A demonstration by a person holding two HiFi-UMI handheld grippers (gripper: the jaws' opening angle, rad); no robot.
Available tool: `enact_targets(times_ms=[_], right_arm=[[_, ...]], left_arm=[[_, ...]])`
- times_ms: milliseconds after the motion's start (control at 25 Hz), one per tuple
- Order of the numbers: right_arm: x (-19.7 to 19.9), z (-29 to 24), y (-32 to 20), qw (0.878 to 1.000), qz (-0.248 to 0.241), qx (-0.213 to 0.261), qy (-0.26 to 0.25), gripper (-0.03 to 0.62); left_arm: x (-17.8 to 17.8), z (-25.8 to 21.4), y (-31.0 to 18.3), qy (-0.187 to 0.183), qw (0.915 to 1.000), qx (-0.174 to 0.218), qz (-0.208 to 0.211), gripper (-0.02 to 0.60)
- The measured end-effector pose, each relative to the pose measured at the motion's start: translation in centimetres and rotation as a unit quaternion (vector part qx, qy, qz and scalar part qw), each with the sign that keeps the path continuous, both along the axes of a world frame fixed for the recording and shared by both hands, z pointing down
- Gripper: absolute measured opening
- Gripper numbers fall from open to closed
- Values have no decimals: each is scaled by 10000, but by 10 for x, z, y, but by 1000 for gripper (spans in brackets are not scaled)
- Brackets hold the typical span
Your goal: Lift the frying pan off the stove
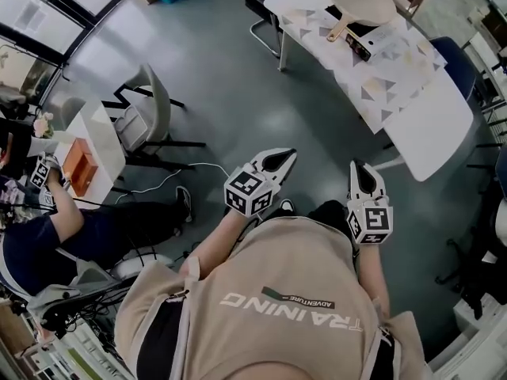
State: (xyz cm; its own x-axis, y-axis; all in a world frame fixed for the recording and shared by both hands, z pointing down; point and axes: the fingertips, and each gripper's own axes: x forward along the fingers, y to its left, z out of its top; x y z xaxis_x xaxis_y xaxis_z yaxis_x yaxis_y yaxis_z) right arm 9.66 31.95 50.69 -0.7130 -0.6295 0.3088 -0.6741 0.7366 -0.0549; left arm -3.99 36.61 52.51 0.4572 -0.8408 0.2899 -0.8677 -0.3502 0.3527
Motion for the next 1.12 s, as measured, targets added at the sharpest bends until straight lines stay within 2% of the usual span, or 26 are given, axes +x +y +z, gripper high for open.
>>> enact_targets(times_ms=[160,360,600,720,1120], right_arm=[[-9,10,-5,9998,-15,-189,91,3],[-21,26,-41,9993,-75,-351,65,2],[-38,28,-123,9989,-107,-413,-211,2],[-42,21,-166,9990,-268,-312,-193,3],[-33,37,-282,9968,-606,-472,-241,3]], left_arm=[[-7,2,-18,97,9999,-36,83,2],[-19,13,-56,82,9998,-159,69,2],[-32,10,-120,-230,9993,-293,35,2],[-34,2,-161,-363,9989,-303,-31,2],[-25,-10,-287,-500,9981,-270,-250,2]])
